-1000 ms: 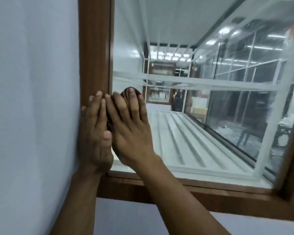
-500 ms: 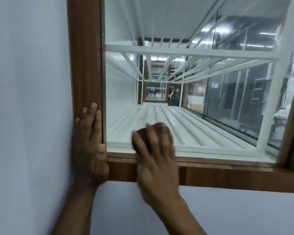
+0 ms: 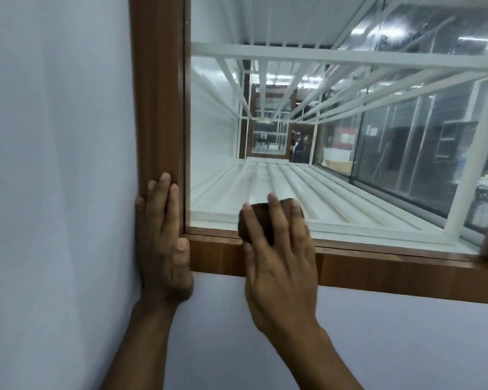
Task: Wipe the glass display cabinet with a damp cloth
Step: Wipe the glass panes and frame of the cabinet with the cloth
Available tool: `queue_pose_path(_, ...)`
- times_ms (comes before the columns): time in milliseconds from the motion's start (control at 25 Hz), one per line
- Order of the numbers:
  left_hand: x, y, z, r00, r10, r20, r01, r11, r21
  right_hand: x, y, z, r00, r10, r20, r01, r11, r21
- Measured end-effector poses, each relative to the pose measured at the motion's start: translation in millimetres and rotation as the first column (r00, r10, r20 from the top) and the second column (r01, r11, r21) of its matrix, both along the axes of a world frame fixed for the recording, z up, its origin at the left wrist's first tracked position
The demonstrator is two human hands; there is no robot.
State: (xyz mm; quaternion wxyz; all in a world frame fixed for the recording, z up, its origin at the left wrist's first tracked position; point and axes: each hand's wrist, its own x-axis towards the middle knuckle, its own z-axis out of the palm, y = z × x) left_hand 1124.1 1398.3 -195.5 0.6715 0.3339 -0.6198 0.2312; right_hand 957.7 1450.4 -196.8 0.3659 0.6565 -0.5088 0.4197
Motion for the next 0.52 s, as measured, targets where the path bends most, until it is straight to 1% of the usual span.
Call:
queue_pose_path(40,-1.4,2.2,2.4,1.000,-0.021,0.013,0.021,1.000,0.001,-6.9,2.0,-0.5,0.997,-0.039,0.066,0.038,0.999,0.010)
queue_pose_path(80,-1.1,1.9,2.9,1.000,-0.020,0.021,0.020,1.000,0.000,-6.0,2.5,-1.1,0.994,-0.072,0.086,0.072,0.997,0.011)
queue_pose_path(120,0.2,3.3,2.5,0.998,-0.053,0.024,0.053,0.999,0.004,6.9,-0.6,3.6,0.999,-0.040,0.027,0.039,0.999,0.016)
queue_pose_path(200,6.8,2.1,1.4,0.991,-0.136,0.002,0.136,0.991,0.011,49.0,-10.5,15.2,0.976,0.064,-0.209,-0.041,0.993,0.111)
queue_pose_path(240,8.8,3.3,4.2,0.985,-0.174,-0.007,0.174,0.985,0.013,61.8,-13.0,18.9,0.957,0.085,-0.276,-0.054,0.992,0.117)
queue_pose_path(280,8.4,4.4,8.5,0.982,-0.186,-0.017,0.186,0.982,0.026,60.7,-16.7,21.6,0.953,0.082,-0.291,-0.057,0.994,0.092)
queue_pose_path(320,4.8,7.6,16.3,0.988,-0.152,0.001,0.152,0.987,0.055,45.4,-18.2,28.5,0.965,0.032,-0.262,-0.023,0.999,0.035)
queue_pose_path(400,-8.3,10.5,43.0,0.996,-0.007,0.090,-0.001,0.996,0.091,-2.9,-19.6,54.1,0.995,-0.050,-0.089,0.043,0.996,-0.083)
queue_pose_path(440,-16.6,12.7,60.9,0.991,0.061,0.122,-0.074,0.991,0.109,-29.4,-19.8,78.2,0.997,-0.068,0.045,0.073,0.990,-0.121)
queue_pose_path(480,-25.3,15.5,82.1,0.986,0.106,0.130,-0.124,0.983,0.139,-52.2,-17.9,111.5,0.979,-0.058,0.195,0.089,0.984,-0.153)
queue_pose_path(520,-34.9,18.6,106.5,0.984,0.138,0.116,-0.158,0.971,0.180,-64.4,-16.7,146.4,0.951,-0.039,0.307,0.098,0.979,-0.179)
